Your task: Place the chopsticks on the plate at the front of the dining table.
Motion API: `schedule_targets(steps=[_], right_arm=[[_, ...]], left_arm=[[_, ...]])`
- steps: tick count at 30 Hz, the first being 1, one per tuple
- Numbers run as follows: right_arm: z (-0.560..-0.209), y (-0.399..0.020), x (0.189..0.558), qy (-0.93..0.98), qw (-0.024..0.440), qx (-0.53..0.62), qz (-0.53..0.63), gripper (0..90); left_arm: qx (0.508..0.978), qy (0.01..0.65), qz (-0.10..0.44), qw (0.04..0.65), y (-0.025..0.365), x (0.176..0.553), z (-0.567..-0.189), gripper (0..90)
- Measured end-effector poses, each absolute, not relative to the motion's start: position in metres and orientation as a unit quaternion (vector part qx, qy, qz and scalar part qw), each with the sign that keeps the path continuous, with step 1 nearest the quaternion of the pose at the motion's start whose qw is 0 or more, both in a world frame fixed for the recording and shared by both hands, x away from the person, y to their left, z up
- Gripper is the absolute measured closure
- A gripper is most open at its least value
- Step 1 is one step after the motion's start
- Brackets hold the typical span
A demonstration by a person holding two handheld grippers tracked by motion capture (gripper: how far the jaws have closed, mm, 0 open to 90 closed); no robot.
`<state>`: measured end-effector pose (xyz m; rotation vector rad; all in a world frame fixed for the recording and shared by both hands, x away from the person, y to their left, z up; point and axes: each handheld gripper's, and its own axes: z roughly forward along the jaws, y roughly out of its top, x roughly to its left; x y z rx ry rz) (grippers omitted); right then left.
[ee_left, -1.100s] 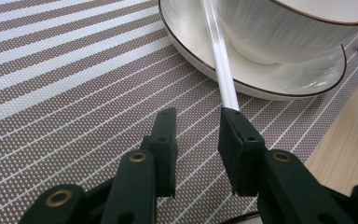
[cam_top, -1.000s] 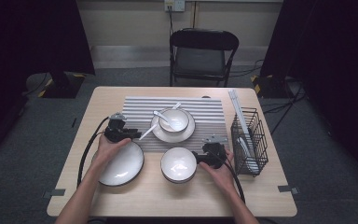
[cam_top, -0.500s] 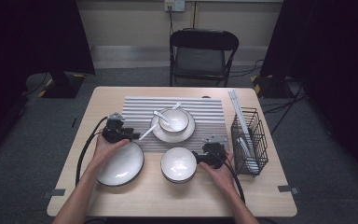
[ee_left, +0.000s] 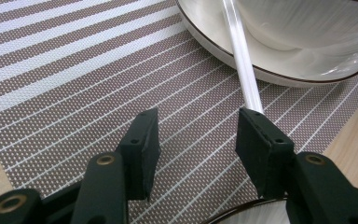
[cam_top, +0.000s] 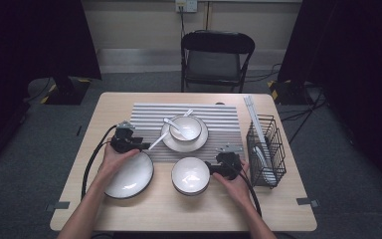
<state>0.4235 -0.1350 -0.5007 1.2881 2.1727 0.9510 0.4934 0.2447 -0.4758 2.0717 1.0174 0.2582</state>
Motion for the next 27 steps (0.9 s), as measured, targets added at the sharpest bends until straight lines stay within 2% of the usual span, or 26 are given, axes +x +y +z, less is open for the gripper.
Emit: schedule_targets(steps=[16,27], right_arm=[[-0.5007,-0.1350,0.4235,0.785,0.220,0.466,0.344,21.0],[-0.5006,-0.1349,0.4235,0.785,0.220,0.466,0.344,21.0]], left_arm=[[0.818,0.401,0.101,0.398,0.2397,0.4922,-0.4766,45.6],[0.822,0.399,0.108,0.392,0.2357,0.4909,-0.4765,37.3]])
